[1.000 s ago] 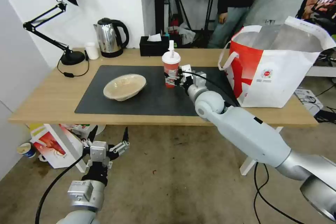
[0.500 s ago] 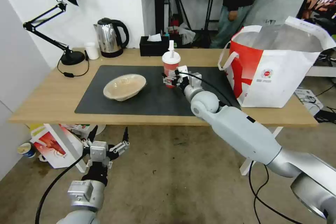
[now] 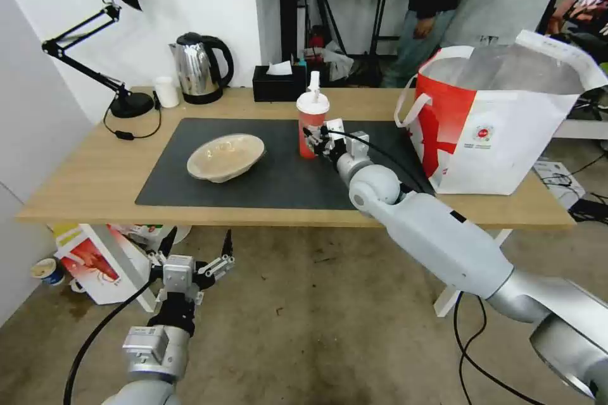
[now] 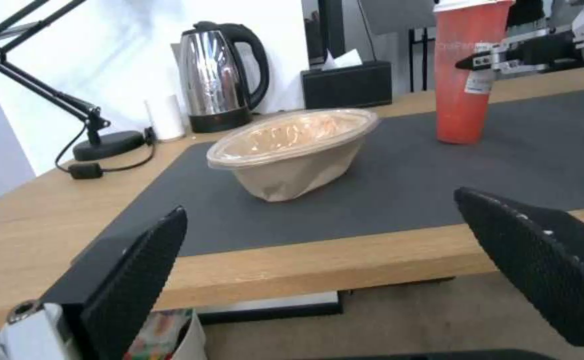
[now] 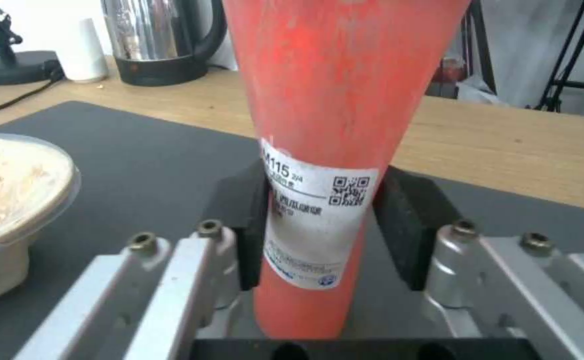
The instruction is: Pick up the trash from the table and place it into the takeout bag.
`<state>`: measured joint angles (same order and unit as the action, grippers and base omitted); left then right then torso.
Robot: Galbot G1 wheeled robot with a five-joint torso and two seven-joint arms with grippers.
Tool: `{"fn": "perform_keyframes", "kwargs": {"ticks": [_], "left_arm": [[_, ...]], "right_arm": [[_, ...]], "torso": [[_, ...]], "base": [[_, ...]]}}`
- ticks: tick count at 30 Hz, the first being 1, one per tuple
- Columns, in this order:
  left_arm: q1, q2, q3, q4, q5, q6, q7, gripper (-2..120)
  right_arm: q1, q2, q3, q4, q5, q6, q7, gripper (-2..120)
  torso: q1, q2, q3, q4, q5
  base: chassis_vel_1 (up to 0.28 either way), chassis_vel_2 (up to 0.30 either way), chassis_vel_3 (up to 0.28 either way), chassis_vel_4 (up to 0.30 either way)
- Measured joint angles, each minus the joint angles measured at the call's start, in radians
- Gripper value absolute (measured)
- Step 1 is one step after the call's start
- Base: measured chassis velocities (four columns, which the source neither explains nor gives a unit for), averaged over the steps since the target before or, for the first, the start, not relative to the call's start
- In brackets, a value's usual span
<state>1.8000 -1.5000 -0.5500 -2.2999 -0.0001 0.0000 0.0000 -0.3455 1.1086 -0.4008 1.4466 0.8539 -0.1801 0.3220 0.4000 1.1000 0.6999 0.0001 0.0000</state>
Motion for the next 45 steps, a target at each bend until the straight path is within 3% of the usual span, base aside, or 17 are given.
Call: {"fn": "perform_keyframes", "kwargs": {"ticks": [12, 37, 45], "left_arm": [[0.0, 0.0, 0.0, 0.0, 0.0, 0.0, 0.0, 100], [0.0, 0.0, 0.0, 0.0, 0.0, 0.0, 0.0, 100], [0.0, 0.0, 0.0, 0.0, 0.0, 0.0, 0.0, 100]], "right_arm": [[-0.008, -0.011, 0.002, 0.013, 0.002, 0.001, -0.008, 7], [-0.005, -0.044, 0.009, 0.051, 0.013, 0.003, -0.024, 7], [0.028, -0.116, 0.02, 0.091, 0.031, 0.002, -0.05, 7]], "torso": [[0.0, 0.0, 0.0, -0.0001, 0.0], [0.0, 0.0, 0.0, 0.0, 0.0], [0.0, 0.0, 0.0, -0.0001, 0.0001]], "base": [[0.0, 0.0, 0.0, 0.0], [0.0, 0.0, 0.0, 0.0], [0.0, 0.0, 0.0, 0.0]]}}
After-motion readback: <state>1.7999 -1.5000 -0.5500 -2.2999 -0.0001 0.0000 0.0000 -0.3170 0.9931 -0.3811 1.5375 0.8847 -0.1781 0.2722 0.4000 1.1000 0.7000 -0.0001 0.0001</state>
